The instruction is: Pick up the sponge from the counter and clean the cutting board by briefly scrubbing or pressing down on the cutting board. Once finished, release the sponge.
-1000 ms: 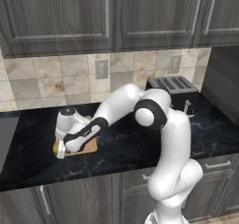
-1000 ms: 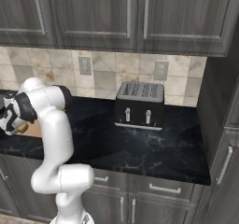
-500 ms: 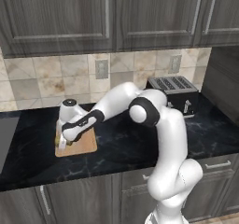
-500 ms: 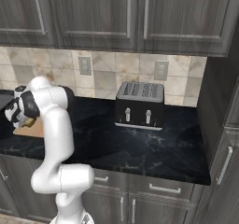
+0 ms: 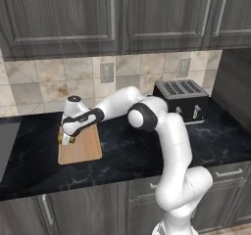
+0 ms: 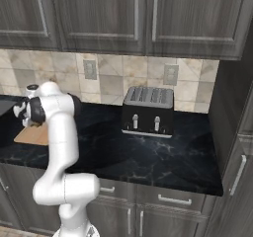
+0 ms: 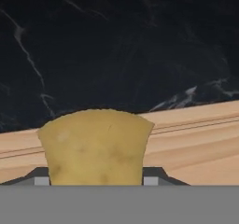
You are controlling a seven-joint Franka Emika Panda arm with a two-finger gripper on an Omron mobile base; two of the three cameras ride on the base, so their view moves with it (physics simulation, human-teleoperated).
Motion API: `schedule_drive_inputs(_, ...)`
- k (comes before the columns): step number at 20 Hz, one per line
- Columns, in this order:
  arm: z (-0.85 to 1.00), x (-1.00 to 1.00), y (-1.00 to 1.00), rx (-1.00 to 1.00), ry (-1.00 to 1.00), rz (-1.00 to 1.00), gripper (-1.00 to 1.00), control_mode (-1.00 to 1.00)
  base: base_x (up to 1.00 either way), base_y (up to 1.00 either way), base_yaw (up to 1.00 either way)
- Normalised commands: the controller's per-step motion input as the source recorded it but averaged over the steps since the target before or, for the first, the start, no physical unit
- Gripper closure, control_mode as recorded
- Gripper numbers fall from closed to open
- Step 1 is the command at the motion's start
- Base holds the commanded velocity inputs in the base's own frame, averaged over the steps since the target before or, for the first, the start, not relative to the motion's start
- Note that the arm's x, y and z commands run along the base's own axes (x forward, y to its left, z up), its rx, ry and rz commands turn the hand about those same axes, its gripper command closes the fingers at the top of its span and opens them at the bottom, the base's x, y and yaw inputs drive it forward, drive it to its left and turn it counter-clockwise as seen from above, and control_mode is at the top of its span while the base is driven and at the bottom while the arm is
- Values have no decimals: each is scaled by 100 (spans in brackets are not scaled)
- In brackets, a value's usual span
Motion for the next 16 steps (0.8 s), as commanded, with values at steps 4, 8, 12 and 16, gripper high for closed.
schedule_drive_inputs(4,-1,81,0,0,0,0,100,-100,0,0,0)
schedule_drive_inputs(8,-6,62,0,0,5,0,100,-100,0,0,0)
schedule_drive_inputs(12,-15,31,-4,0,4,0,100,-100,0,0,0)
schedule_drive_inputs(16,-15,10,-15,0,0,0,100,-100,0,0,0)
